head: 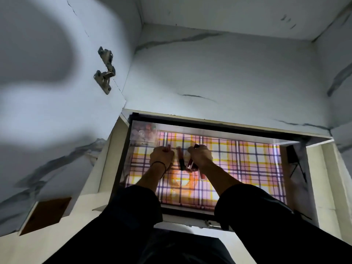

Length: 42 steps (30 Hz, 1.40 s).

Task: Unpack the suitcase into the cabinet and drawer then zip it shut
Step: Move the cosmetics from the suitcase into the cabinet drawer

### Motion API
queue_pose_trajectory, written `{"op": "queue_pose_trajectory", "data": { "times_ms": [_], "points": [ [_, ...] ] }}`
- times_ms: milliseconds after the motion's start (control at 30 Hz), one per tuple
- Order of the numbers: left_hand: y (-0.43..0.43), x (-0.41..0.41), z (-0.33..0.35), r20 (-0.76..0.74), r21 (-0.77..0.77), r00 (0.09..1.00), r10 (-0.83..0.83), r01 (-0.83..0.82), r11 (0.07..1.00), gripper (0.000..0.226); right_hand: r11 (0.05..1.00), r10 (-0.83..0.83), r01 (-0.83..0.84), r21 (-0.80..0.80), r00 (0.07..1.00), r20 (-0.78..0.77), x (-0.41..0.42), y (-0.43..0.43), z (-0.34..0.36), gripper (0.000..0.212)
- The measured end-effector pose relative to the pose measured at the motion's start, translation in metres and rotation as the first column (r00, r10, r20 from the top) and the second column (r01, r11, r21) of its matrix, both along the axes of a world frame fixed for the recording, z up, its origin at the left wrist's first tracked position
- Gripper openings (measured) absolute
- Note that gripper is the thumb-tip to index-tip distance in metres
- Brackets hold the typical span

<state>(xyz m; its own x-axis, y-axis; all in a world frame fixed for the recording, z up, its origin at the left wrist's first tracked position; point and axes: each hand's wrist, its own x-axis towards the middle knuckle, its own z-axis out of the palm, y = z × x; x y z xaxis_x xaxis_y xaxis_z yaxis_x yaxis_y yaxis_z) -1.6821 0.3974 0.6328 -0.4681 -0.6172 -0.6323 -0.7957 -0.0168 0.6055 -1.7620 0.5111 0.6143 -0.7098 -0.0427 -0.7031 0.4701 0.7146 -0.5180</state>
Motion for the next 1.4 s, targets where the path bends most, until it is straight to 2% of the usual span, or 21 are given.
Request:
{"op": "queue_pose_trajectory", "data": {
  "times_ms": [67, 133, 300, 400, 533, 633, 800, 900, 1000, 1100, 1200, 1333, 1400],
  "points": [
    [-0.002, -0.002, -0.002, 0.02, -0.061, 0.999, -0.039, 0.04, 0.997, 0.02, 0.996, 0.07, -0.067, 0.055, 0.996, -0.054, -0.006, -0.008, -0.001, 0.034],
    [-0.005, 0.0, -0.006, 0.029, -0.087, 0.997, -0.07, 0.072, 0.994, 0.023, 0.997, 0.066, -0.064, 0.038, 0.996, -0.057, -0.012, -0.011, -0.004, 0.034],
    [-0.005, 0.002, -0.015, -0.001, -0.075, 0.981, -0.196, 0.196, 0.978, 0.025, 0.998, -0.051, 0.05, -0.036, 0.998, -0.03, -0.015, 0.003, -0.006, 0.027],
    [-0.001, -0.001, -0.012, -0.002, -0.044, 0.959, -0.282, 0.282, 0.958, 0.029, 0.99, -0.136, 0.133, -0.046, 0.989, -0.058, -0.011, 0.016, -0.001, 0.041],
    [0.003, -0.003, -0.013, -0.061, -0.031, 0.932, -0.358, 0.357, 0.934, 0.025, 0.964, -0.224, 0.226, -0.14, 0.974, 0.028, -0.006, 0.033, -0.001, 0.05],
    [0.006, -0.005, -0.012, -0.102, -0.023, 0.934, -0.343, 0.343, 0.939, 0.025, 0.964, -0.219, 0.209, -0.163, 0.975, -0.048, -0.005, 0.045, -0.003, 0.055],
    [0.007, -0.001, -0.008, -0.095, 0.042, 0.965, -0.245, 0.25, 0.967, 0.041, 0.906, -0.348, 0.304, -0.294, 0.931, -0.112, 0.001, 0.058, 0.01, 0.039],
    [0.005, 0.006, -0.009, -0.085, 0.081, 0.976, -0.2, 0.207, 0.975, 0.054, 0.889, -0.44, 0.403, -0.217, 0.884, -0.159, 0.002, 0.067, -0.004, 0.034],
    [0.003, 0.009, -0.011, -0.089, 0.026, 0.969, -0.23, 0.233, 0.972, 0.057, 0.866, -0.485, 0.457, -0.203, 0.867, -0.116, 0.002, 0.07, -0.003, 0.037],
    [0.004, 0.011, -0.009, -0.076, -0.055, 0.959, -0.271, 0.268, 0.962, 0.056, 0.779, -0.573, 0.526, -0.341, 0.819, -0.043, 0.003, 0.07, 0.005, 0.026],
    [0.003, 0.013, -0.01, -0.049, -0.189, 0.952, -0.303, 0.289, 0.938, 0.048, 0.602, -0.658, 0.599, -0.528, 0.746, 0.096, 0.009, 0.063, 0.015, 0.007],
    [0.004, 0.016, -0.007, -0.024, -0.317, 0.94, -0.34, 0.315, 0.895, 0.038, 0.456, -0.647, 0.632, -0.627, 0.719, 0.254, 0.019, 0.049, 0.027, 0.016],
    [0.003, 0.017, -0.005, -0.005, -0.346, 0.939, -0.343, 0.32, 0.882, 0.04, 0.44, -0.613, 0.62, -0.649, 0.736, 0.287, 0.02, 0.045, 0.026, 0.024]
  ]
}}
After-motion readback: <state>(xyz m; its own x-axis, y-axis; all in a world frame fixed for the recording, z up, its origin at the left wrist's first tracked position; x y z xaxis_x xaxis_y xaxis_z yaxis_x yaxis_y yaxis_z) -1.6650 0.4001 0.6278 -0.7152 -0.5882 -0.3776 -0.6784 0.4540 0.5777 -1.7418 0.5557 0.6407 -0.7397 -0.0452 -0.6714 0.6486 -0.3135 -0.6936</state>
